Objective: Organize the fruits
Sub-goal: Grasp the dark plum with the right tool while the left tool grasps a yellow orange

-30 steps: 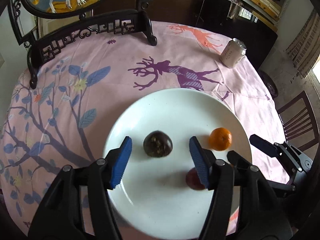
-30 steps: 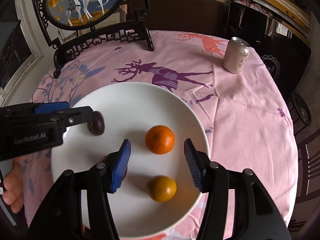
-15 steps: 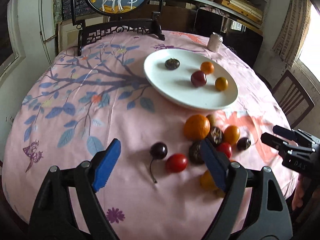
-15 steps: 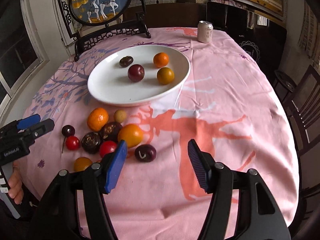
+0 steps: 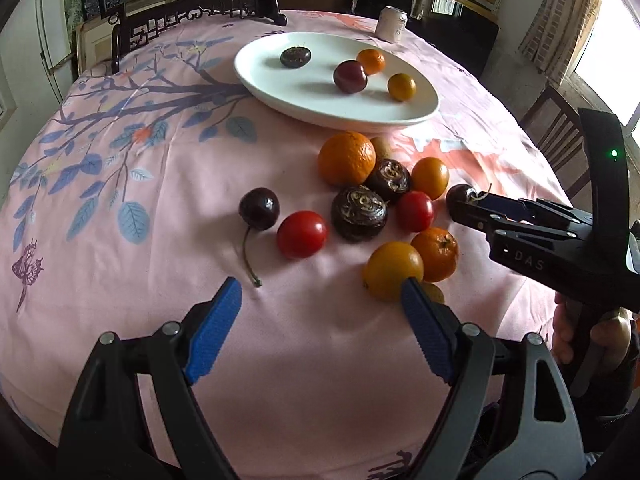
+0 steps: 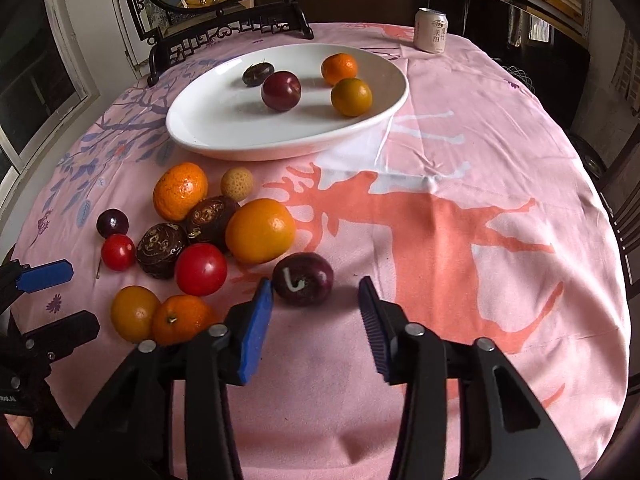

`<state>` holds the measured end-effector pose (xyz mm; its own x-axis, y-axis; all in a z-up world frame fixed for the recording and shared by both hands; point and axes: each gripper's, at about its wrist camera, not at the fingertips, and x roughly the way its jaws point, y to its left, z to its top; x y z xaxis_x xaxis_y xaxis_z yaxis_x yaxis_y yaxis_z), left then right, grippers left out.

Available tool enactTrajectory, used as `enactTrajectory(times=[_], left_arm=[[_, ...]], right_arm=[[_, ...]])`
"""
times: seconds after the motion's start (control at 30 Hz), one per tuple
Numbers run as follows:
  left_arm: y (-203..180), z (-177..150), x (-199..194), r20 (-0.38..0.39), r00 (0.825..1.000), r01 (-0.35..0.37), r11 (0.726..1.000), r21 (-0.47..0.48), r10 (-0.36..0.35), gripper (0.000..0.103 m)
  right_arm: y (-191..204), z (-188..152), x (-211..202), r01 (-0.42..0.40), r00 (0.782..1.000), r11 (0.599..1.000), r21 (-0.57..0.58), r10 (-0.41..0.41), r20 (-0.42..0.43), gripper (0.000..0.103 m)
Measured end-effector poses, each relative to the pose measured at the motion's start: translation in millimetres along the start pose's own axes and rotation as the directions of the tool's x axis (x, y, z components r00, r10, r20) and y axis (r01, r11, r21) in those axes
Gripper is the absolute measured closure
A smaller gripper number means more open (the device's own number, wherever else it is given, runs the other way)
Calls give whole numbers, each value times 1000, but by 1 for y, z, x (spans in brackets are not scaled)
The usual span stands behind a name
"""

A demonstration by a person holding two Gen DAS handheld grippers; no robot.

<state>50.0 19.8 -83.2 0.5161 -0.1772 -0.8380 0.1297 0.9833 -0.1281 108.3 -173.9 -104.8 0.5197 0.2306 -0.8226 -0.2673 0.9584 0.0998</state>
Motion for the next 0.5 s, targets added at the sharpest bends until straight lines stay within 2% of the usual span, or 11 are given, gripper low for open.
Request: enactTrajectory(times=[0.07,0.4,0.5], left_arm=[[-3,-1,1,-8,1000,3,1000,12,-3,20],[-15,-5,17,-73,997,-5,999,51,8,20],[-18,-3,18,-56,998,-9,999,52,12,19]], right_arm=[[3,1,5,4,1000,1000,-15,-4,5,71],[-7,2,-20,-23,999,1000,19,22,39,71],[-11,-1,-26,-33,999,999,27,32,44,71]])
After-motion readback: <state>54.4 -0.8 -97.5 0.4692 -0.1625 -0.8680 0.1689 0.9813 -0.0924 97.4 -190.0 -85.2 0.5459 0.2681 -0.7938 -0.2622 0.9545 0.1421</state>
